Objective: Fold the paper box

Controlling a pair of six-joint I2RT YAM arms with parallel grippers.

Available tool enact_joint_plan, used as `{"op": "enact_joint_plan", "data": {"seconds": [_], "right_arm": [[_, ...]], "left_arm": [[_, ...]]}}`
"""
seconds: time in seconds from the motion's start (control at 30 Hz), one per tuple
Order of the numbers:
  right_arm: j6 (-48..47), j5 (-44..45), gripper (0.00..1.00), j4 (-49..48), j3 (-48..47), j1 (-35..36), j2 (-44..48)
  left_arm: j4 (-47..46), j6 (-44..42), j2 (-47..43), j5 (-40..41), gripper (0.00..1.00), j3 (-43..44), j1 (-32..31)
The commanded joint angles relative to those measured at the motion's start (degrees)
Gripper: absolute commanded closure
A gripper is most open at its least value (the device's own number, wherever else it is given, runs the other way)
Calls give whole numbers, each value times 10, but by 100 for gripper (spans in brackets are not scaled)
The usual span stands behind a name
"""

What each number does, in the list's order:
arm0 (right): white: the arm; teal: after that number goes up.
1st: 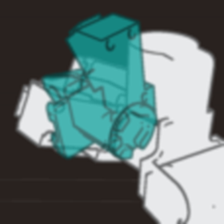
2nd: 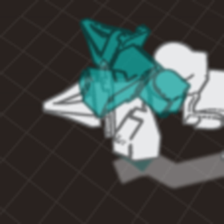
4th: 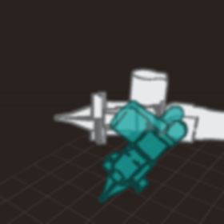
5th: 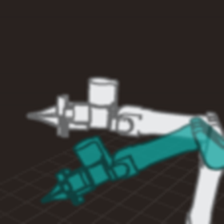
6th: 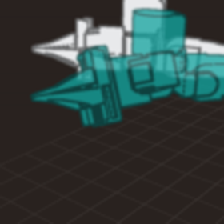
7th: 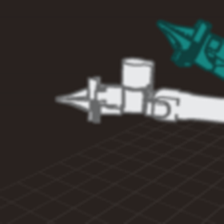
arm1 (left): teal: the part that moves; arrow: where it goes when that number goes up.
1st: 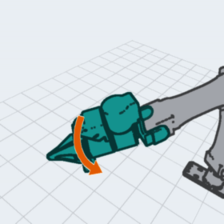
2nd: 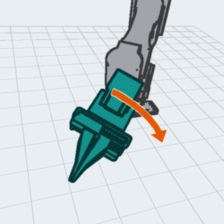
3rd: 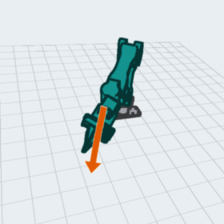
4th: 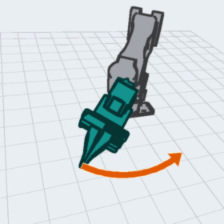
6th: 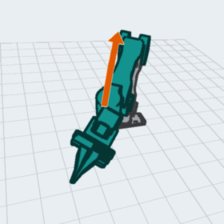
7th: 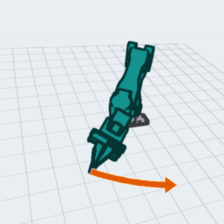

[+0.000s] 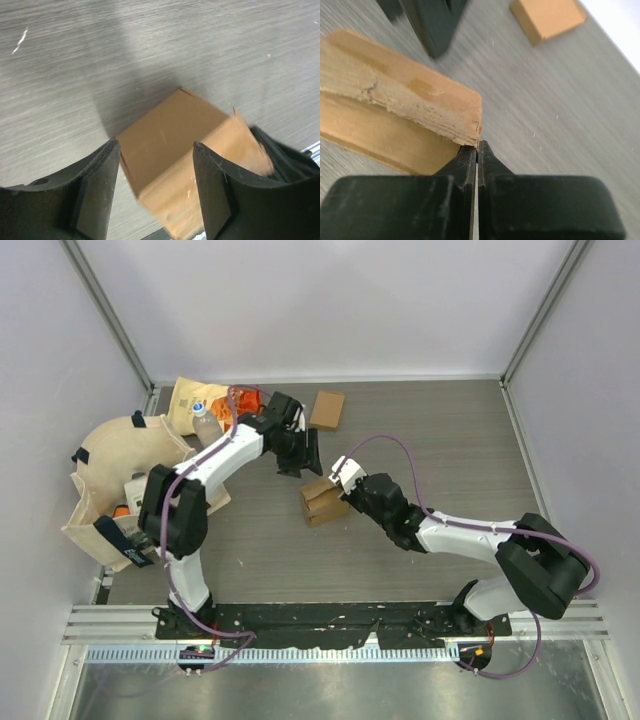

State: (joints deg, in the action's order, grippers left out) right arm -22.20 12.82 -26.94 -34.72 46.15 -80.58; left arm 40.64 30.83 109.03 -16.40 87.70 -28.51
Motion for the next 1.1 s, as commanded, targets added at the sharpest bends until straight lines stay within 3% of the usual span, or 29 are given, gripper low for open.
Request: {"op": "enact_joint_plan", "data": {"seconds": [0.0, 0.1, 0.17, 0.27, 0.4, 0.6, 0.77, 0.8, 0.87, 0.93, 1.07], "right_arm": [[101, 50, 99, 115, -29, 4, 20], [153, 63, 99, 167, -38, 8, 35], [188, 58, 99, 194, -42, 9, 49], [215, 63, 99, 231, -54, 11, 62], [234, 43, 99, 266, -79, 17, 76], [269, 49, 99, 340, -142, 30, 47], [297, 48, 99, 397, -185, 30, 17], [307, 49, 99, 409, -192, 30, 14], [319, 46, 99, 441, -213, 31, 8], [332, 40, 99, 456, -223, 31, 5], [336, 29, 99, 473, -236, 31, 2]], "left_arm": [[-43, -24, -123, 26, 35, -38, -1], [-92, -24, -177, 4, 38, -100, -2], [-139, -10, -240, 7, 48, -169, -8], [-245, -2, -344, 37, 48, -271, -27], [-352, 41, -420, 35, 48, -350, -57], [-426, 114, -403, 32, 64, -375, -113], [-414, 128, -367, 18, 74, -361, -124], [-409, 128, -366, 17, 72, -360, -124], [-393, 122, -370, 22, 54, -359, -125], [-373, 111, -374, 42, 48, -360, -125], [-351, 86, -385, 34, 60, -356, -124]]}}
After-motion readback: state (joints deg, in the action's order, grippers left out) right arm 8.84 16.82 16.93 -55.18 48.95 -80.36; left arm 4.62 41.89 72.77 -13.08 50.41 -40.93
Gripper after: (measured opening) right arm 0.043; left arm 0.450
